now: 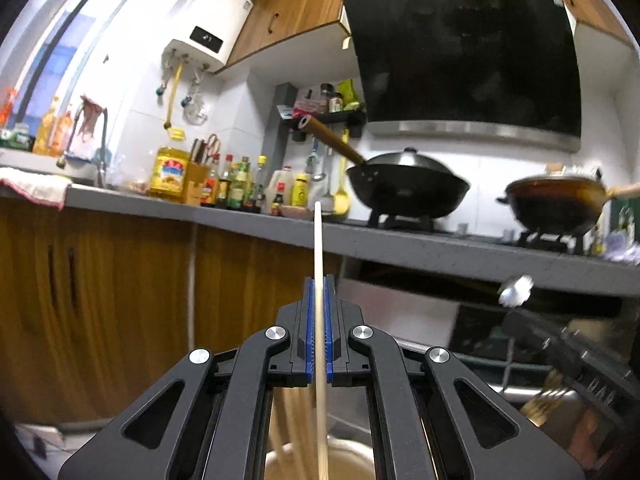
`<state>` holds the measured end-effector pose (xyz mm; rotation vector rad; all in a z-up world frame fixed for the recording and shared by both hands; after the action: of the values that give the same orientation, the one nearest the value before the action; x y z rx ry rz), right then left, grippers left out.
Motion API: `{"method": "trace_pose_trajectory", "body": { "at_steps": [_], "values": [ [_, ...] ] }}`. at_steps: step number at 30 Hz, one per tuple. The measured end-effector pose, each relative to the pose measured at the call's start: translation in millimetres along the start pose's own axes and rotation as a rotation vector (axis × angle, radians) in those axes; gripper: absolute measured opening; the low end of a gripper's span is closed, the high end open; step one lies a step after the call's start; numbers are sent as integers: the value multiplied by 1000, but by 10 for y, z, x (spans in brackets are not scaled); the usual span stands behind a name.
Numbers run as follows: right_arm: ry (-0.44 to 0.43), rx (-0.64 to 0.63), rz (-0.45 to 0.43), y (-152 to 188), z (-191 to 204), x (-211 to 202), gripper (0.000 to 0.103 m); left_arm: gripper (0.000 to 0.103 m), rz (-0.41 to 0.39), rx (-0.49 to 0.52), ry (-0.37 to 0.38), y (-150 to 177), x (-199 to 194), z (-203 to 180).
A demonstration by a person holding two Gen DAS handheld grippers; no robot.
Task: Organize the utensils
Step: 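Drop the chopstick in the tall cup with left tool while right tool drops spoon in short cup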
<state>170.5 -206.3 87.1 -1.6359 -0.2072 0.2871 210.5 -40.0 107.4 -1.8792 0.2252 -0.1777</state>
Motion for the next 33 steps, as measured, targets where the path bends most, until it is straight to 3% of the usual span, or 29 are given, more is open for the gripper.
{"method": "trace_pose_trajectory", "body": {
  "at_steps": [8, 14, 27, 29, 31, 33],
  "values": [
    [-50, -67, 17, 136, 196, 82, 2, 5, 4, -10, 17, 170, -311, 127],
    [-89, -145, 8, 213, 330, -27, 2, 5, 53, 40, 32, 348, -538, 57],
    [-143, -184, 71, 382, 417, -22, 3, 5, 154, 42, 8, 608, -564, 172],
    [-147, -183, 68, 371, 429, -43, 6, 10, 165, 40, 2, 630, -553, 186],
    [-155, -181, 60, 354, 438, -73, 17, 20, 160, 33, 11, 627, -568, 183],
    [-157, -183, 46, 323, 450, -118, 18, 20, 150, 43, 4, 613, -592, 177]
  ]
}}
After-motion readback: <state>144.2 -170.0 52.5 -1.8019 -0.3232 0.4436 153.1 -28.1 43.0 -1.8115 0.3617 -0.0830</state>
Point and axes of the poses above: each gripper's, at about its wrist camera, not at the fingertips, and x roughly the way its jaws point, z to its left, y to its underside, the point moved 6 cm from there along x, roughly the way its jaws point, and after that the axes turned 11 degrees about -x, right-handed, at the moved point
